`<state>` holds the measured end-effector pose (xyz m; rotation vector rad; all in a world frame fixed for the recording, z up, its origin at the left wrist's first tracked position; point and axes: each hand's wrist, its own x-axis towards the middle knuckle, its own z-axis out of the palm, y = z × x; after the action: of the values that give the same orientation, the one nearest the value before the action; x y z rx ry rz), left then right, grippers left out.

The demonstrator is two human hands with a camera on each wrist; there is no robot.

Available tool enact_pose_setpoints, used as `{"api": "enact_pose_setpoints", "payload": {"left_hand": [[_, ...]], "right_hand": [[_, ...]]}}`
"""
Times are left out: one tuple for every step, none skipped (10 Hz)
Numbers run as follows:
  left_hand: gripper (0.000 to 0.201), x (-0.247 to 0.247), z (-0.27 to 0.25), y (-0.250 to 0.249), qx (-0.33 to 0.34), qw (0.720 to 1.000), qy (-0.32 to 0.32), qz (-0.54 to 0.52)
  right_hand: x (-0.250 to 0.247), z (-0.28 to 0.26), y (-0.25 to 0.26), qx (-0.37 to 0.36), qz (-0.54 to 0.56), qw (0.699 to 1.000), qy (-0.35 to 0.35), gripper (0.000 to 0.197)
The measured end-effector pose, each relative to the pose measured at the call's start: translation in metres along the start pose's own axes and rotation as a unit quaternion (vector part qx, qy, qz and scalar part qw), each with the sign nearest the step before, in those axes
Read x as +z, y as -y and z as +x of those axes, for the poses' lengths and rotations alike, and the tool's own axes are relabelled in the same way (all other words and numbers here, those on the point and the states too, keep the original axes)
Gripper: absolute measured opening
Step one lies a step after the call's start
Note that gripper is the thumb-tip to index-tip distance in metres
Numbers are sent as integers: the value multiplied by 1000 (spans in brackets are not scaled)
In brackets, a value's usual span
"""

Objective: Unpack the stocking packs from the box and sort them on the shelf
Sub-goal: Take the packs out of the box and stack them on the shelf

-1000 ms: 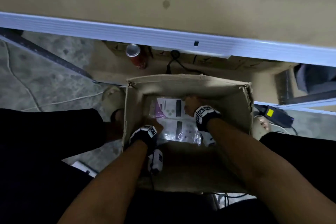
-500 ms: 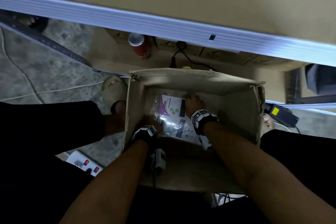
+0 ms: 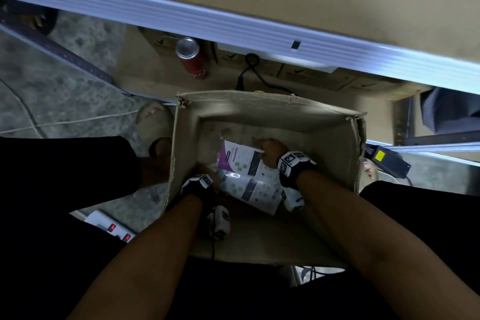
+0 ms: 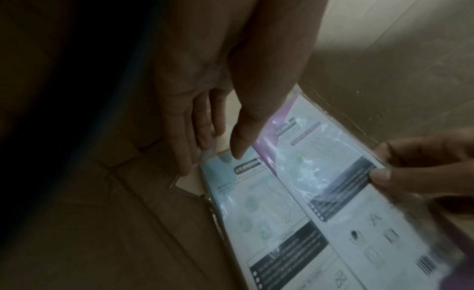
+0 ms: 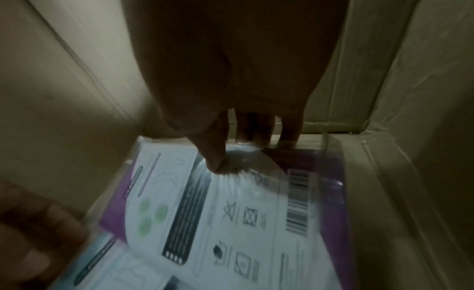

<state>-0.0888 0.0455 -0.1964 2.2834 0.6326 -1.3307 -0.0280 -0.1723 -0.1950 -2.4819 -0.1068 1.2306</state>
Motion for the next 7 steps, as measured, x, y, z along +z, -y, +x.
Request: {"api": "enact_pose_setpoints", "payload": {"left_hand": [[51, -8, -7, -5, -45, 991, -35, -117], [32, -10, -8, -12, 44, 975, -96, -197], [15, -15, -18, -25, 100, 931, -143, -319], [11, -16, -24, -37, 105, 894, -120, -419], [29, -18, -23, -40, 121, 871, -135, -457], [29, -18, -23, -39, 124, 873, -134, -453], [25, -16, -22, -39, 129, 878, -112, -447]], "right_hand": [[-5, -8, 3, -6, 27, 1000, 9, 52], [-5, -12, 4, 0, 68, 998, 1, 54], [-7, -15, 7, 25, 65, 995, -67, 43], [-5, -17, 11, 35, 61, 996, -57, 43], [7, -17, 15, 32, 28, 999, 13, 43], [22, -20, 24, 25, -30, 995, 93, 44], [36, -24, 30, 13, -62, 990, 127, 45]]}}
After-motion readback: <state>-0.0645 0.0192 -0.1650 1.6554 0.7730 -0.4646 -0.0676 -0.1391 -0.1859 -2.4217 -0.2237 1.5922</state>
